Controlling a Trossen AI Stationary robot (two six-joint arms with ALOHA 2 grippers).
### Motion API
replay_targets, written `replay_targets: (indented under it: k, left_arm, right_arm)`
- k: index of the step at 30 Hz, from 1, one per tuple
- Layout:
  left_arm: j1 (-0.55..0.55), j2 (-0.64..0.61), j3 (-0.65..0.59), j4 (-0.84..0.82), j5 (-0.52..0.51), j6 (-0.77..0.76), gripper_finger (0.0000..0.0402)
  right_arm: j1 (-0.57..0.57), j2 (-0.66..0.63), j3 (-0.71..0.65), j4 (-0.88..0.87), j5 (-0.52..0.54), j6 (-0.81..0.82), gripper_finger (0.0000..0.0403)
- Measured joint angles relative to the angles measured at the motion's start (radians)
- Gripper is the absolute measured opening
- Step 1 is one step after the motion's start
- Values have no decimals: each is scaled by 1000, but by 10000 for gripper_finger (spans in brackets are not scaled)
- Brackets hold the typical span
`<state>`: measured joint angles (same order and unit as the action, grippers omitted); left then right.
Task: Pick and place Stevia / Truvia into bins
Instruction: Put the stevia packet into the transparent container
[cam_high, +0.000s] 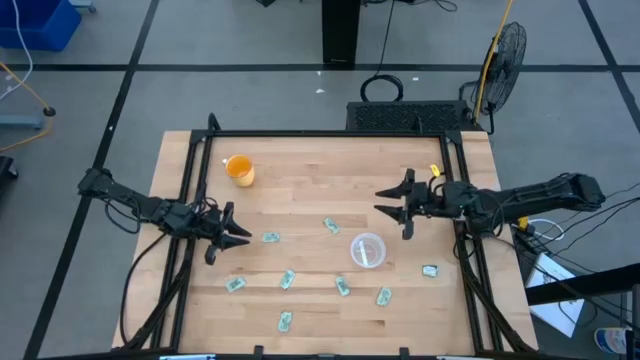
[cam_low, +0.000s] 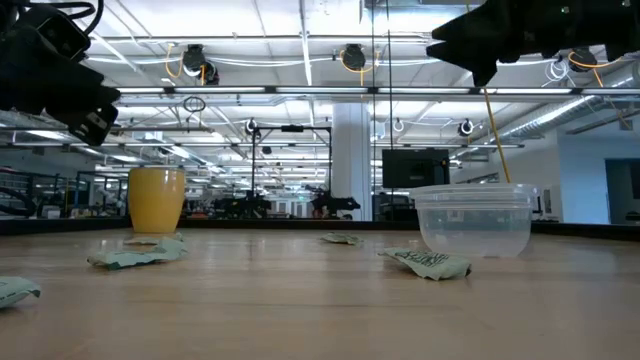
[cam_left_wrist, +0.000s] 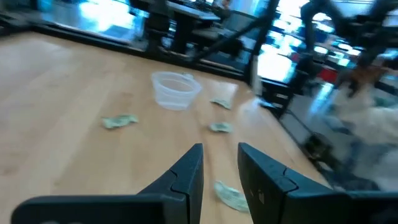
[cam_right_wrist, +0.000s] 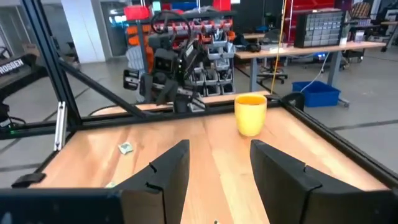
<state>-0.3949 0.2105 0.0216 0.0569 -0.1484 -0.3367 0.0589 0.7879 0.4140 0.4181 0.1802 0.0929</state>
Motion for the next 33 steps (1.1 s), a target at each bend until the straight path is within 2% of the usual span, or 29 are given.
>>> replay_targets:
  k: [3, 5, 9, 13, 19, 21, 26, 29, 31, 33]
  left_arm:
    - [0, -1, 0, 31, 13, -98, 104]
    - [1, 0, 0, 22, 12, -111, 104]
    - [1, 0, 0, 22, -7, -57, 104]
    - [1, -1, 0, 23, -91, 52, 104]
    - [1, 0, 0, 27, -143, 47, 104]
    - [2, 2, 0, 62, -197, 54, 104]
    - [3, 5, 0, 137, -433, 122, 104]
    - [3, 5, 0, 158, -567, 116, 104]
    - [3, 5, 0, 154, -574, 56, 104]
    - [8, 5, 0, 162, -504, -12, 104]
  right_arm:
    - [0, 0, -36, 87, 0, 0, 164]
    - [0, 1, -62, 151, 0, 0, 164]
    - [0, 0, -104, 269, 0, 0, 164]
    - [0, 0, -148, 349, 1, 0, 164]
    - [1, 1, -209, 404, 0, 0, 164]
    - [1, 1, -221, 420, 1, 0, 164]
    - [0, 1, -225, 426, 6, 0, 164]
    - [0, 0, -225, 430, 60, -2, 164]
    - [0, 0, -225, 424, 114, 4, 164]
    - [0, 1, -225, 423, 167, 20, 164]
